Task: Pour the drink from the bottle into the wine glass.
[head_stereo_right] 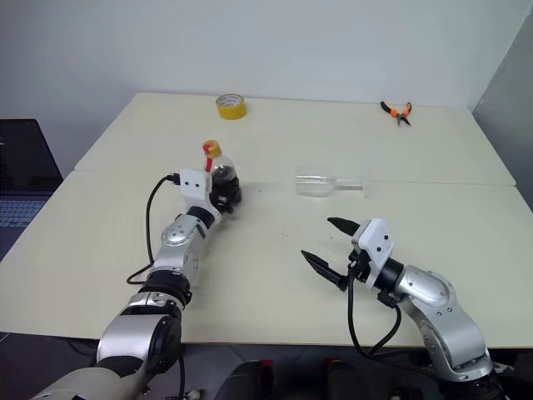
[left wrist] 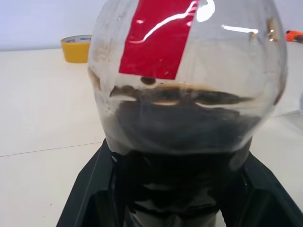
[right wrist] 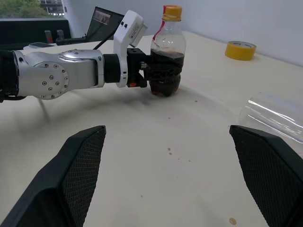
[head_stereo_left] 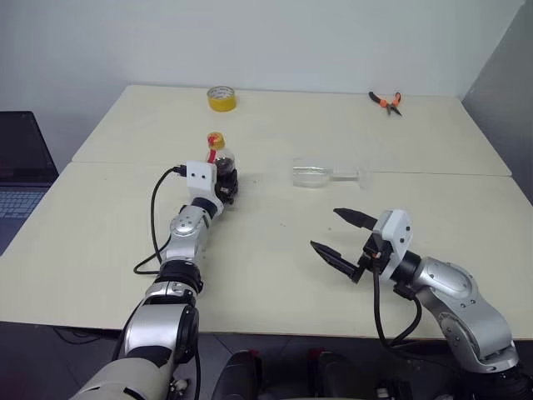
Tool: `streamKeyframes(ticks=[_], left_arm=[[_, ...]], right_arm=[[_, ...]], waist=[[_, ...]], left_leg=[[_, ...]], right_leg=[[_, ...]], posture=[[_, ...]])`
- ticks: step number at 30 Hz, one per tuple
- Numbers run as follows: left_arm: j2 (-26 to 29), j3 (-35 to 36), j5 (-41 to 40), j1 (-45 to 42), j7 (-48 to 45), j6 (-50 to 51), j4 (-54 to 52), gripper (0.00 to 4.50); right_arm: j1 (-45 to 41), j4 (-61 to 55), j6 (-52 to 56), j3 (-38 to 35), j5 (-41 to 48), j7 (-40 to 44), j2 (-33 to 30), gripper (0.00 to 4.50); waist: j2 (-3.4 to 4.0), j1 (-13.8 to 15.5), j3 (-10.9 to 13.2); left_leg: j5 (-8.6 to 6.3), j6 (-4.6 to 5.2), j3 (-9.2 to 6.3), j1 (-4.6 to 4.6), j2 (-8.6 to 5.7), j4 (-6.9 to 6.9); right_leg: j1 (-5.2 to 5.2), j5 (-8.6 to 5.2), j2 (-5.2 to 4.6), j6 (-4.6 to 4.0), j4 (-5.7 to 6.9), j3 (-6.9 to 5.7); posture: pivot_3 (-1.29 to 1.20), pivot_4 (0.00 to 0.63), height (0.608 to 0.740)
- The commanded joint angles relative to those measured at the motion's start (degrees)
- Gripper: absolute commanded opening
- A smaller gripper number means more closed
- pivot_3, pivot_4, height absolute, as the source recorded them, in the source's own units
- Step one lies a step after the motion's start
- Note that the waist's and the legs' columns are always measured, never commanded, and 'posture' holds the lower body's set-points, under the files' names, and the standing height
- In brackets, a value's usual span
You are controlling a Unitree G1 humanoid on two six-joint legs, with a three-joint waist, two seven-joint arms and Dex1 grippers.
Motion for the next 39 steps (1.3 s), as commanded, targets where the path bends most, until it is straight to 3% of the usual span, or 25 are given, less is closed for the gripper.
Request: streamKeyframes(ticks=[1,7,14,28,39], left_arm=[[0.82,-2.23,-0.09,4.01,-4.01,0.68,-12.88,2.05],[1.95,-6.87,-1.76,17.72,-9.20,11.12,-38.04,2.00],[1.24,-11.15,-1.41,25.55,-10.62,17.88,-51.76,1.95],[1.91,-17.64,1.33,27.53,-12.89,19.44,-56.27,1.95],[1.61,-20.09,2.39,27.79,-14.09,19.13,-56.41,1.94]], right_arm=[[0.03,-4.01,-0.08,-1.62,0.62,-0.41,-0.49,4.50],[2.04,-7.45,1.36,-2.64,1.18,-0.68,-1.59,4.50],[0.83,-9.97,4.13,-2.51,2.42,-1.03,-1.94,4.50],[-11.80,-11.13,19.30,-1.10,9.64,-10.56,3.19,4.50],[-19.05,-7.33,23.73,4.36,7.10,-14.43,8.89,4.50]], waist=[[0.00,-0.03,0.00],[0.01,-0.11,0.00],[0.01,-0.03,0.00],[0.01,-0.05,0.00],[0.02,-0.12,0.00]], left_leg=[[0.00,-0.01,0.01,-0.01,0.01,-0.01],[0.04,-0.08,0.03,0.00,0.06,-0.01],[0.00,0.00,-0.02,0.02,0.05,0.00],[-0.01,0.01,-0.01,0.00,0.04,-0.02],[-0.01,0.02,-0.01,-0.01,0.04,-0.03]], right_leg=[[-0.01,0.00,0.00,0.00,0.00,0.02],[-0.02,0.00,0.00,-0.01,0.01,0.08],[0.02,0.00,0.00,-0.01,0.03,0.03],[0.00,0.00,0.02,-0.01,0.00,0.06],[-0.03,0.00,0.02,-0.01,0.00,0.07]], posture=[[0.00,0.150,0.740],[0.00,0.150,0.740],[0.00,0.150,0.740],[0.00,0.150,0.740],[0.00,0.150,0.740]])
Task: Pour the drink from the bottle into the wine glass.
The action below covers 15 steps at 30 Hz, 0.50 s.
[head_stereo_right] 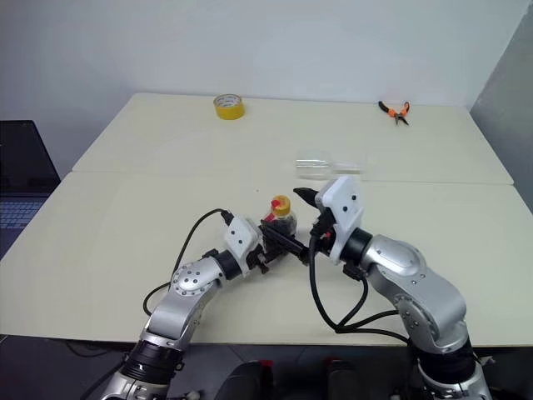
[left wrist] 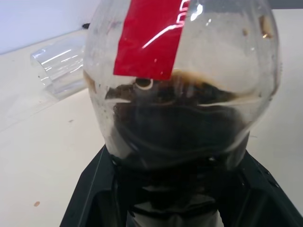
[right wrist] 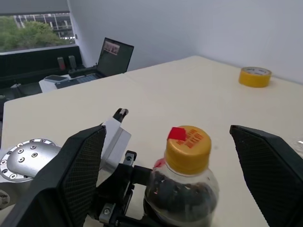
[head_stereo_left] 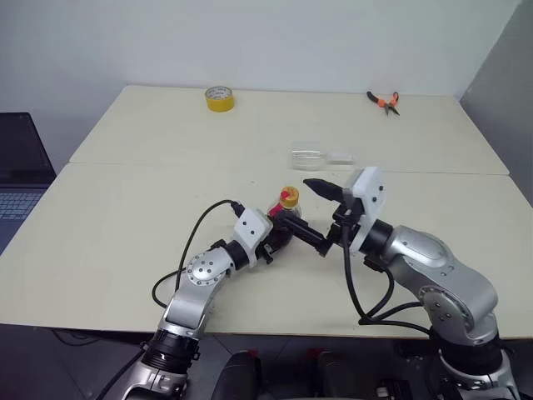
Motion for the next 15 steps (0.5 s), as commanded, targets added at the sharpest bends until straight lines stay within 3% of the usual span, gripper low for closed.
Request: streamKeyframes(ticks=[1,15], left_arm=[[-0.22,-0.31,0.04,-0.79,-0.53,-1.52,-3.00,1.94],[-0.62,-0.86,0.26,-0.78,-0.99,-1.97,-2.45,1.90]], right_arm=[[-1.81,0.29,-0.08,0.49,-1.09,-1.09,0.73,4.50],[-3.44,3.02,-0.69,1.34,-5.56,-2.54,1.98,4.50]], waist=[[0.00,0.00,0.00],[0.01,-0.02,0.00]], left_leg=[[0.00,0.00,0.00,0.00,0.00,0.00],[0.00,0.00,0.00,0.00,0.00,-0.01]], right_leg=[[0.00,0.00,0.00,0.00,0.00,0.00],[-0.02,0.00,0.00,0.00,0.00,0.00]], posture=[[0.00,0.150,0.740],[0.00,0.150,0.740]])
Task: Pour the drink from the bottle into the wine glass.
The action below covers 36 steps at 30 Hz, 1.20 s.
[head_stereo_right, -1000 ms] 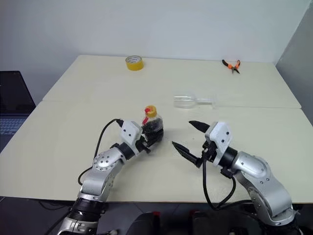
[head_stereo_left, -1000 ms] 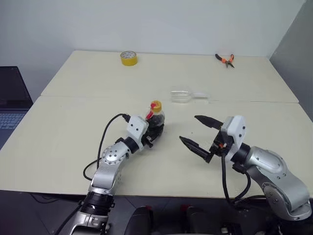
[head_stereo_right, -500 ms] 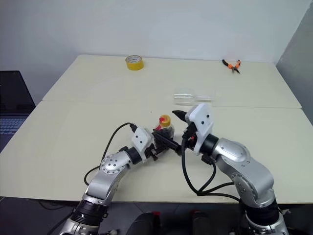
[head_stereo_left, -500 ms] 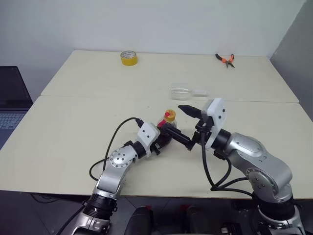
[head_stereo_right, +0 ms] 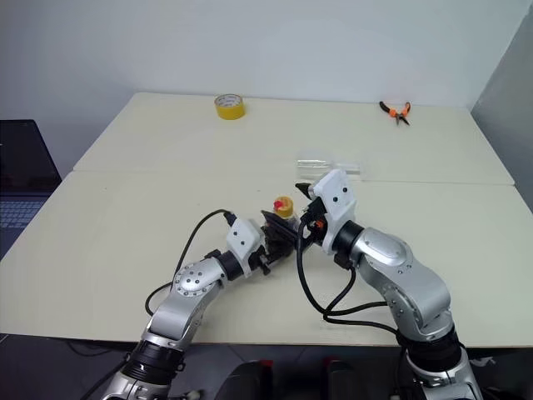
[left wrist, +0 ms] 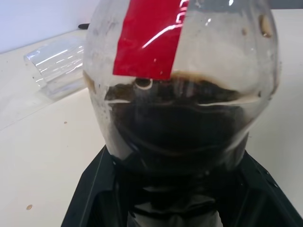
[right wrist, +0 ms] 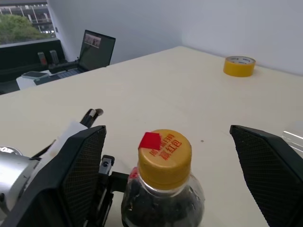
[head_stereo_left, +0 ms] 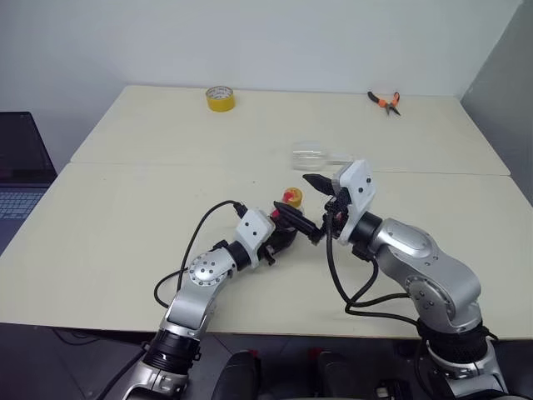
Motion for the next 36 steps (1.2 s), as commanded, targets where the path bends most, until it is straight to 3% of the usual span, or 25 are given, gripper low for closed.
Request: streamKeyframes(ticks=[1,4,11,12,17,23,26,33,36], left_arm=[[-0.51,-0.56,0.12,-0.77,-0.34,-1.83,-2.45,1.90],[-0.60,-0.69,0.23,-0.77,-0.61,-1.94,-2.42,1.89],[-0.58,-0.73,0.29,-0.65,-0.70,-1.94,-2.48,1.89],[-0.58,-0.71,0.29,-0.62,-0.70,-1.92,-2.50,1.89],[-0.51,-0.69,0.18,-0.70,-0.76,-1.88,-2.51,1.66],[-0.23,-1.01,-0.75,-1.30,-2.36,-1.39,-3.68,1.44],[-0.05,-1.15,-1.14,-1.26,-3.26,-1.08,-4.69,1.26],[0.47,-1.78,-1.81,-0.59,-4.63,-0.63,-6.96,1.04],[0.43,-1.76,-2.15,-0.70,-4.88,-0.48,-6.96,1.02]], right_arm=[[-1.12,-1.08,-1.13,0.37,-1.08,0.11,-0.01,4.50],[-1.10,-0.82,-1.27,0.50,-1.79,-0.15,0.23,3.92],[-0.53,-1.07,-1.61,-0.27,-1.79,1.00,0.36,1.38],[-0.43,-1.05,-1.74,-0.33,-1.75,1.40,0.15,1.23],[-0.40,-0.01,-3.72,-0.37,-1.94,4.85,-1.78,1.23],[-5.79,15.20,-22.43,2.35,-6.30,27.24,-13.52,1.23],[-10.30,24.42,-28.32,2.70,-7.17,33.93,-15.43,1.23],[-13.73,30.10,-27.90,3.09,-5.36,43.04,-17.90,1.23],[-11.58,25.46,-24.94,1.74,-3.69,42.88,-19.33,2.27]], waist=[[0.00,-0.01,0.00],[0.00,-0.02,0.00],[0.00,-0.03,0.00],[0.00,-0.03,0.00],[0.00,-0.03,0.00],[0.04,-0.10,0.04],[0.04,-0.21,0.04],[0.05,-0.04,0.05],[0.06,0.08,0.06]], left_leg=[[0.00,0.00,0.00,0.00,0.00,0.00],[0.00,0.00,0.00,0.00,0.00,0.00],[0.00,0.00,0.00,0.00,0.00,0.00],[0.00,0.00,0.00,0.00,0.00,0.00],[0.00,0.00,0.00,0.00,0.00,0.00],[-0.01,0.02,0.01,0.02,-0.03,0.00],[-0.01,0.02,0.01,0.04,0.00,-0.01],[-0.01,0.02,0.01,0.01,0.02,0.00],[-0.01,0.02,0.01,0.01,0.02,0.01]], right_leg=[[0.00,0.00,0.00,0.00,0.00,0.00],[0.00,0.00,0.00,0.00,0.00,0.00],[0.00,0.00,0.00,0.00,-0.01,0.00],[0.00,0.00,0.00,0.00,-0.01,0.00],[0.00,0.00,0.00,0.00,-0.01,0.00],[0.03,0.00,0.00,0.00,-0.07,-0.02],[0.02,0.00,0.04,0.00,-0.05,-0.02],[0.04,0.01,0.00,-0.01,-0.08,-0.01],[0.05,0.01,-0.02,-0.01,-0.09,-0.01]], posture=[[0.00,0.150,0.740],[0.00,0.150,0.740],[0.00,0.150,0.740],[0.00,0.150,0.740],[0.00,0.150,0.740],[0.00,0.150,0.740],[0.00,0.150,0.740],[0.00,0.150,0.740],[0.00,0.150,0.740]])
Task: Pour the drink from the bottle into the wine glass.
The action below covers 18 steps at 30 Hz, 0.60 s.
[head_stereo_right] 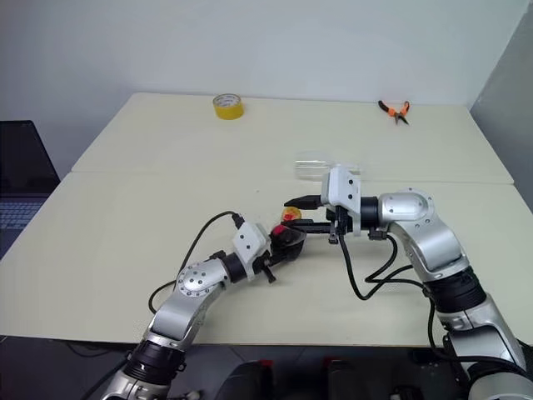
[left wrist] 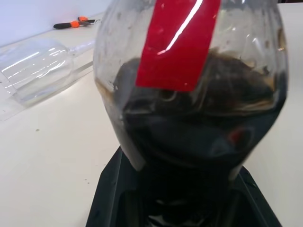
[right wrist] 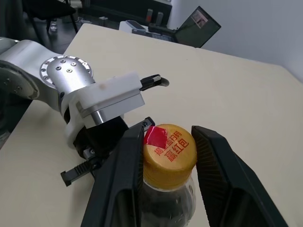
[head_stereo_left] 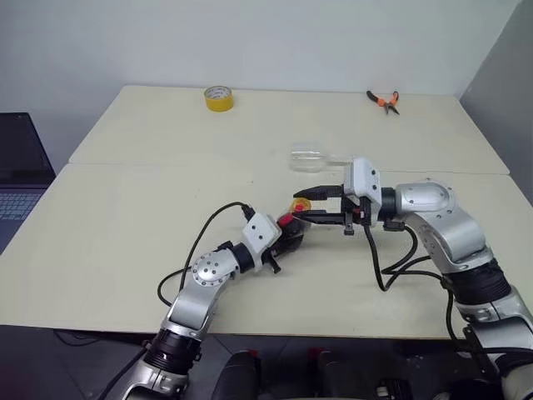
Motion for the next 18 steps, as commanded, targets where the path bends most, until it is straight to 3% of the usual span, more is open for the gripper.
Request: streamKeyframes(ticks=[1,6,10,12,14,18], left_arm=[[-0.34,0.33,-2.30,-0.71,-1.38,-0.99,-5.52,1.01],[-0.89,0.38,-2.34,-1.81,-1.53,-0.91,-4.54,0.98],[-1.22,0.40,-2.09,-2.36,-1.44,-1.32,-3.69,0.98],[-1.66,0.15,-1.84,-2.57,-1.29,-1.51,-3.23,0.98],[-2.33,-0.50,-1.57,-2.53,-1.20,-1.72,-2.91,0.98],[-3.04,-0.85,-1.51,-2.84,-1.42,-1.76,-2.31,0.98]], right_arm=[[2.96,-3.62,4.05,-3.03,0.65,-0.31,-2.96,2.60],[10.00,-17.54,13.24,-10.05,6.99,-6.66,-4.97,4.39],[13.53,-25.86,20.95,-14.64,12.92,-14.59,-2.87,4.45],[16.33,-31.15,23.41,-15.83,12.71,-24.90,2.50,4.45],[19.81,-37.02,26.05,-14.37,9.58,-37.01,9.61,4.45],[21.06,-41.34,29.30,-9.75,5.81,-45.42,14.86,4.45]], waist=[[0.03,0.11,0.02],[0.08,0.27,0.08],[0.10,0.04,0.09],[0.10,0.04,0.08],[0.11,0.04,0.08],[0.17,0.06,0.12]], left_leg=[[0.00,0.00,0.00,-0.01,-0.01,0.00],[0.00,0.00,-0.03,-0.07,-0.01,0.02],[0.00,0.00,-0.03,-0.06,0.00,0.00],[0.00,0.00,-0.04,-0.03,0.01,-0.02],[0.00,-0.01,-0.07,-0.04,0.04,-0.04],[0.01,-0.03,-0.01,-0.11,-0.03,0.02]], right_leg=[[0.00,0.00,-0.01,0.00,-0.01,0.00],[-0.02,0.00,-0.02,0.00,-0.02,-0.03],[-0.02,0.00,0.00,0.00,0.01,-0.02],[-0.01,0.00,0.02,0.00,0.03,-0.04],[-0.04,0.00,0.06,0.00,0.04,-0.05],[-0.10,0.00,0.01,0.03,0.06,0.03]], posture=[[0.00,0.150,0.740],[0.00,0.150,0.740],[0.00,0.150,0.740],[0.00,0.150,0.740],[0.00,0.150,0.740],[0.00,0.150,0.740]])
